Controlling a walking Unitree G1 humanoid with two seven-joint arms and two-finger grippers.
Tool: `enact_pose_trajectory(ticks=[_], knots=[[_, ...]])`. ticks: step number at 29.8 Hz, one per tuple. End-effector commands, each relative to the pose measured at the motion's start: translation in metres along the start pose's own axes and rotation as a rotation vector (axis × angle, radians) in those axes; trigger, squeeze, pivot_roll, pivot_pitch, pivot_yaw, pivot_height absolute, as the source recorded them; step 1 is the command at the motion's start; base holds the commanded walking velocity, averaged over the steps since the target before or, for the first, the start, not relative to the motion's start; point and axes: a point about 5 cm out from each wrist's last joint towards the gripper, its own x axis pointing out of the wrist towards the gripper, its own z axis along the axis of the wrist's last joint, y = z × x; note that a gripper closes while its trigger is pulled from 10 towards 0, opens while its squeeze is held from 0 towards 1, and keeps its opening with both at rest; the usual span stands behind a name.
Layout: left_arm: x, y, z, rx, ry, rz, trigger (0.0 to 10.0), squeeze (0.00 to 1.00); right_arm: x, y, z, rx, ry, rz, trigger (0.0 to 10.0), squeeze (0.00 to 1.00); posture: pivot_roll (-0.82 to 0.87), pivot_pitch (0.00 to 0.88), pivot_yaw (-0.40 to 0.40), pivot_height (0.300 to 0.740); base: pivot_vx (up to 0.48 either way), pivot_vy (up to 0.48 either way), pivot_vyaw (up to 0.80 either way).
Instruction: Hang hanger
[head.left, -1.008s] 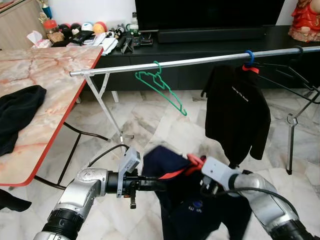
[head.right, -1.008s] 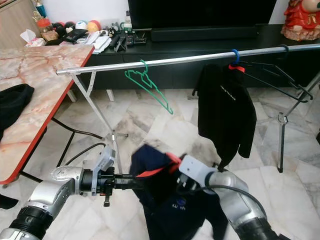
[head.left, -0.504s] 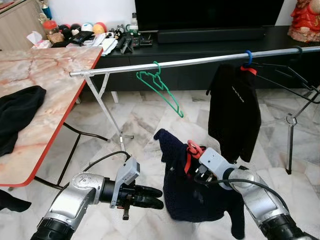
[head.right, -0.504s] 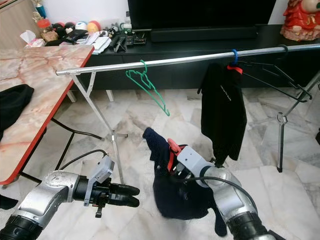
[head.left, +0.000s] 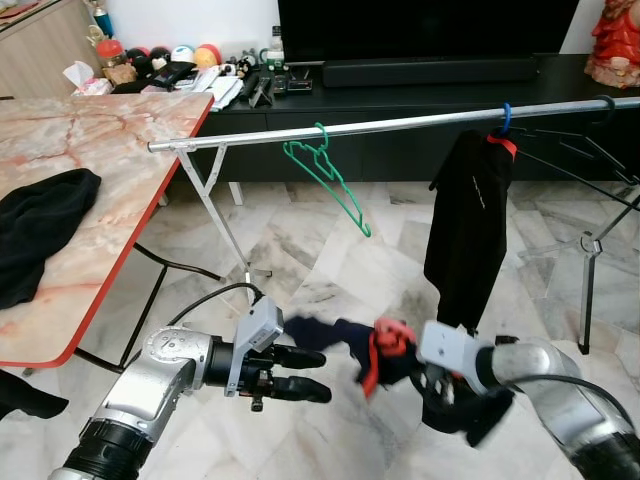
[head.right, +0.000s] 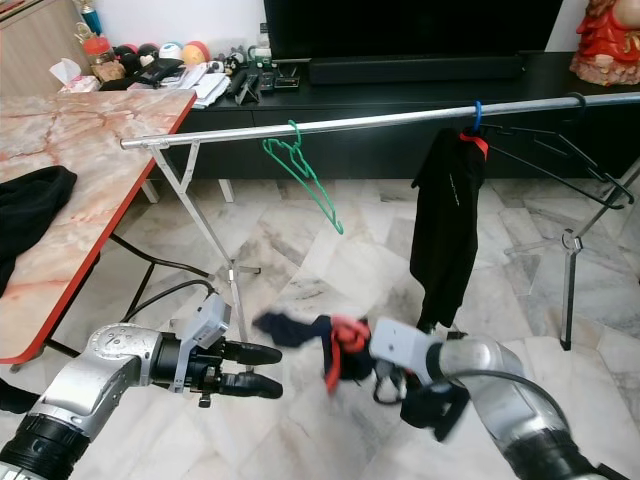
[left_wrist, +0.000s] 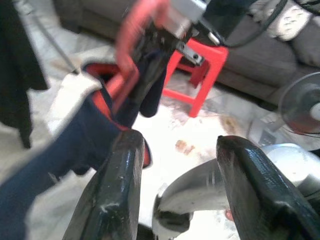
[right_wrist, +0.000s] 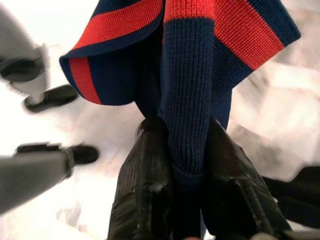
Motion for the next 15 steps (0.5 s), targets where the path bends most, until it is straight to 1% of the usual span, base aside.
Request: enact_pose_trajectory(ticks=[1,3,4,8,10,11,14,15], knots=[[0.003,-0.002,0.006,0.027,0.011,-0.064,10.0,1.00,-0.005,0.002,0.014,-0.069,-0.072,0.051,0.0,0.00,-0.08,0.098,0.084,0.740,0.000,0.000,0.00],[0.006,-0.002,0.007,0.029,0.030,-0.104,10.0,1.00,-0.012,0.002,0.023,-0.082,-0.122,0.086,0.0,0.00,-0.09,0.103,0.089,0.740,0.000,0.000,0.00],[0.007,-0.001,0.007,0.029,0.032,-0.101,10.0,1.00,-0.015,0.002,0.028,-0.092,-0.139,0.096,0.0,0.00,-0.09,0.105,0.096,0.740,0.000,0.000,0.00],[0.010,-0.001,0.006,0.048,0.048,-0.102,10.0,1.00,-0.021,0.005,0.039,-0.138,-0.156,0.124,0.0,0.00,-0.09,0.111,0.099,0.740,0.000,0.000,0.00],[0.011,-0.001,0.006,0.061,0.051,-0.101,10.0,1.00,-0.022,0.005,0.041,-0.143,-0.162,0.132,0.0,0.00,-0.10,0.111,0.099,0.740,0.000,0.000,0.00],[0.011,0.000,0.005,0.085,0.058,-0.086,10.0,0.00,-0.024,0.007,0.044,-0.150,-0.173,0.146,0.0,0.00,-0.10,0.111,0.099,0.740,0.000,0.000,0.00],[0.010,0.000,0.005,0.105,0.076,-0.082,10.0,0.00,-0.025,0.008,0.046,-0.161,-0.176,0.156,0.0,0.00,-0.09,0.117,0.101,0.740,0.000,0.000,0.00],[0.009,0.000,0.003,0.119,0.104,-0.092,10.0,0.00,-0.026,0.008,0.046,-0.168,-0.173,0.159,0.0,0.00,-0.09,0.120,0.104,0.740,0.000,0.000,0.00]])
